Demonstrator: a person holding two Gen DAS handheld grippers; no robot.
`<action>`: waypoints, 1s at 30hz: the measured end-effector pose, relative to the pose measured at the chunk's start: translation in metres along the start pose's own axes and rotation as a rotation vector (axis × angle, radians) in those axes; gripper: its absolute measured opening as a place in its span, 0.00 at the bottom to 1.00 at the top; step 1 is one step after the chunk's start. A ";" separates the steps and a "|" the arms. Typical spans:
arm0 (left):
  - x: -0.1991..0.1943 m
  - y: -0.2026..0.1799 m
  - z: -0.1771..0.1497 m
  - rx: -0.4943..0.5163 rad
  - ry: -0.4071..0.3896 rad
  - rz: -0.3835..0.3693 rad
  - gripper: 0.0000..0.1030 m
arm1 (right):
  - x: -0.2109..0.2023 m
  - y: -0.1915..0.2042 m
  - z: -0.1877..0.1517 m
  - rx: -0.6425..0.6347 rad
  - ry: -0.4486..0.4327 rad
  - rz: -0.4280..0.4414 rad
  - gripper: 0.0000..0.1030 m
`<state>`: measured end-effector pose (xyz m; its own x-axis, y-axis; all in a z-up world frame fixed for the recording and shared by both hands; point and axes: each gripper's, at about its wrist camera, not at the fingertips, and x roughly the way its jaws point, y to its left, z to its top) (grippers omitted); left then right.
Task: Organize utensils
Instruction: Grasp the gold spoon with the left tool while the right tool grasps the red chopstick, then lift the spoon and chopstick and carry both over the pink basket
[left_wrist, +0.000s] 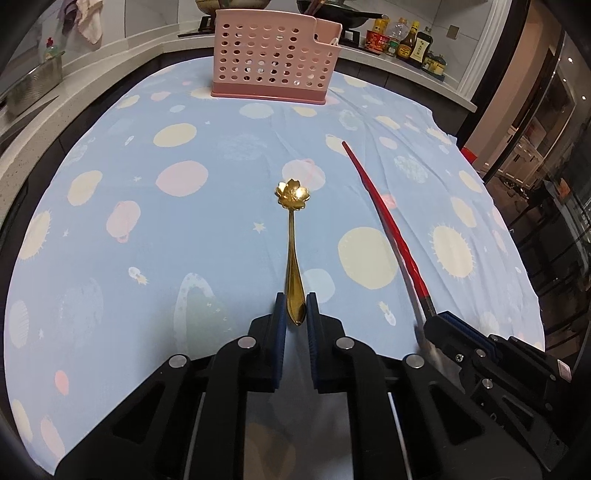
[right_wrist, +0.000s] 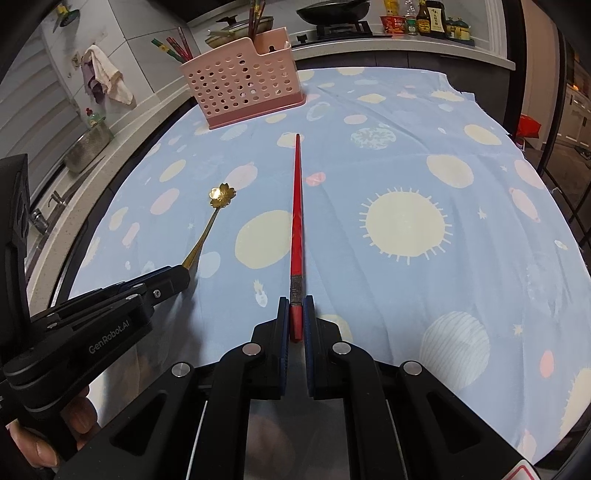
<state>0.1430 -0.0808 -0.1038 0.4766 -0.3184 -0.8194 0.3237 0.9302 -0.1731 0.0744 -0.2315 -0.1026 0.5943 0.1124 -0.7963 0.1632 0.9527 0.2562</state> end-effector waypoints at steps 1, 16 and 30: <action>-0.003 0.002 0.001 -0.005 -0.005 0.001 0.10 | -0.003 0.001 0.000 -0.001 -0.004 0.004 0.07; -0.078 0.019 0.022 -0.057 -0.160 0.005 0.01 | -0.065 0.015 0.025 0.012 -0.117 0.059 0.07; -0.120 0.018 0.055 -0.027 -0.251 0.012 0.01 | -0.126 0.023 0.074 0.031 -0.258 0.125 0.07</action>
<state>0.1366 -0.0358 0.0214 0.6697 -0.3394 -0.6606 0.2961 0.9377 -0.1817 0.0616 -0.2443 0.0440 0.7916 0.1492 -0.5926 0.0975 0.9265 0.3635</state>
